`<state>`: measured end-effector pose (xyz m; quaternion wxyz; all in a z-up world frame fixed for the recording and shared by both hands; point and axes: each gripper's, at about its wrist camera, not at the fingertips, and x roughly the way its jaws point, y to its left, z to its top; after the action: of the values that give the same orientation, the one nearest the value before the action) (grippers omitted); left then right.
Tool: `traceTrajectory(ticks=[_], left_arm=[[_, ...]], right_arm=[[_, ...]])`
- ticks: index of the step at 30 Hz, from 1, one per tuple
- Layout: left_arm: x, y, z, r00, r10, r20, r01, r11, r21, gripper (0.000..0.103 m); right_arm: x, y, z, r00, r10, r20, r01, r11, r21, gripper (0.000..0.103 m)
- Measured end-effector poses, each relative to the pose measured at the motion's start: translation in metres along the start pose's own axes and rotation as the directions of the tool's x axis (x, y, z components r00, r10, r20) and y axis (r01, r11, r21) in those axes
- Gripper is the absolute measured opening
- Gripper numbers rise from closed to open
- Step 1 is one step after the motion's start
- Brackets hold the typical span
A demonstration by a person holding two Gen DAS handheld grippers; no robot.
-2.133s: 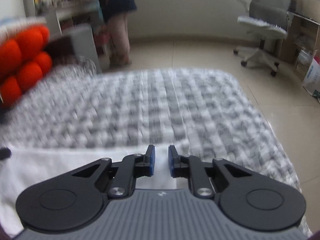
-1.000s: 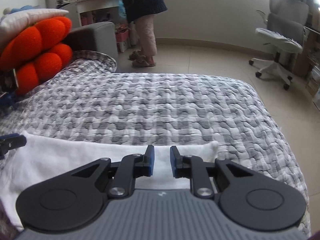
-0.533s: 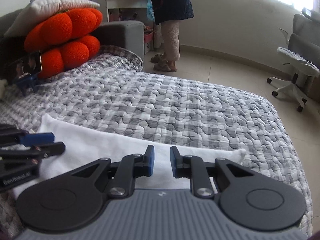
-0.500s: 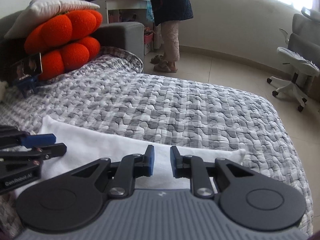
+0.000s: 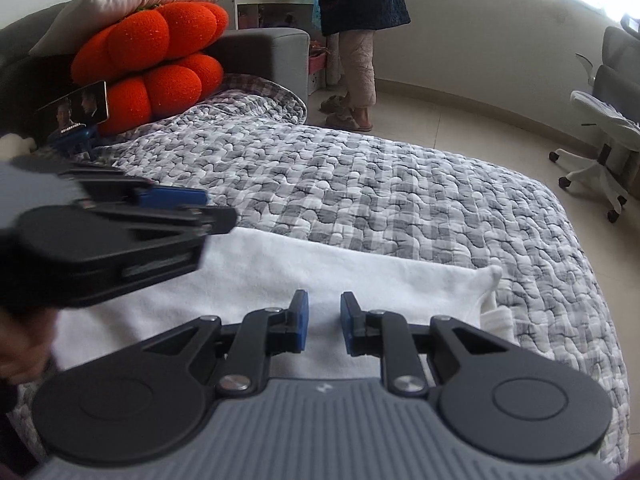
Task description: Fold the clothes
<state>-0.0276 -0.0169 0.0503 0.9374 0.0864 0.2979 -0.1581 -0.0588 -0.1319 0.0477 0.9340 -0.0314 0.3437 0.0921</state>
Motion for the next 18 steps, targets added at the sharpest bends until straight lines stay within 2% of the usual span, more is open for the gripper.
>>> traceTrajectory(ticks=[6,10,16,18], left_arm=[[0.005,-0.013,-0.014,0.998,0.035,-0.054,-0.033,0.999,0.031,0.024],[-0.013,-0.025,-0.022,0.998,0.021,-0.055,-0.017,0.997,0.069,0.025],[-0.053,-0.048,-0.050,0.996,0.075,-0.046,-0.068,0.988,0.138,0.025],[-0.063,-0.056,-0.059,0.996,0.061,-0.060,-0.053,0.989,0.138,0.024]], right_arm=[[0.001,-0.014,-0.002,0.999,0.014,-0.031,-0.012,0.998,0.057,0.025],[0.004,-0.022,-0.004,0.998,0.038,-0.053,-0.032,0.993,0.113,0.026],[0.003,-0.024,-0.004,0.997,0.049,-0.054,-0.041,0.990,0.131,0.026],[0.003,-0.025,-0.004,0.997,0.049,-0.055,-0.041,0.990,0.134,0.026]])
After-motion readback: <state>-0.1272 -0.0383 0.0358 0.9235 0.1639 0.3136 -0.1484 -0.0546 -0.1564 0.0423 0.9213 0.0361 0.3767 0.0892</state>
